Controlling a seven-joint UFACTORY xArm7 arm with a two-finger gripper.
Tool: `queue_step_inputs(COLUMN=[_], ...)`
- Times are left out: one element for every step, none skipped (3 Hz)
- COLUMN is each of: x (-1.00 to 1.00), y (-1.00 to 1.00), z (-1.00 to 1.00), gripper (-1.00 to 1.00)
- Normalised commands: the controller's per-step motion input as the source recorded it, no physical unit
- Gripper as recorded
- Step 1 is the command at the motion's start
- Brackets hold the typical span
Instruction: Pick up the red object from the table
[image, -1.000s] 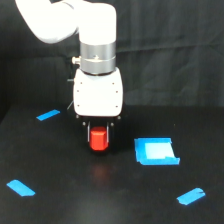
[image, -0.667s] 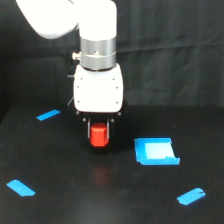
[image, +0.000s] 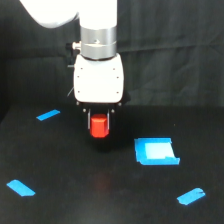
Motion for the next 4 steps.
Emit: queue_step_inputs(x=[0.01,-0.03,-0.02,0.02], y=[-0.05,-0.07,-0.05,-0.05], z=[0.9,0.88,0.87,0.88], gripper=[-1.0,-0.97,-0.95,-0.95])
